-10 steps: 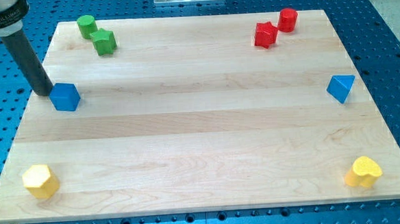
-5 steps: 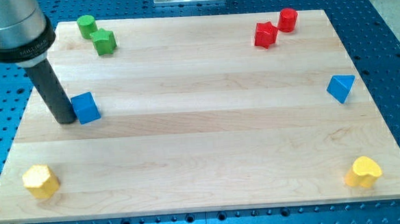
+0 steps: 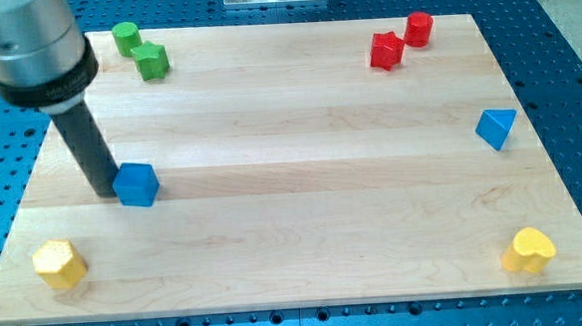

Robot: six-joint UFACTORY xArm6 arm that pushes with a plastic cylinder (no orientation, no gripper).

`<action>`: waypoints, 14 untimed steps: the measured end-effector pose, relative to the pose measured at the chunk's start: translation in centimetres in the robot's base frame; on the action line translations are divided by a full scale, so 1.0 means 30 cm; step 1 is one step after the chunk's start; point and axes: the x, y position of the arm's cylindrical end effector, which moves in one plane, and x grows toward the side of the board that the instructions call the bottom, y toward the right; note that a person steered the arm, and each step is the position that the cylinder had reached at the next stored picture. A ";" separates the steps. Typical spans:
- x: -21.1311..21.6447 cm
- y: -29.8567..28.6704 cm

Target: Move the blue cube diagonally to the hexagon

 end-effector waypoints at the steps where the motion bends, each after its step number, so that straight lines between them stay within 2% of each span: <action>1: 0.037 0.041; 3: -0.012 -0.021; 5: 0.017 0.051; 6: -0.032 0.101; 7: -0.067 0.099; 8: -0.014 0.136; 10: -0.047 0.113; 11: -0.081 0.195; 12: -0.085 0.383; 13: -0.141 0.679; 14: -0.113 0.929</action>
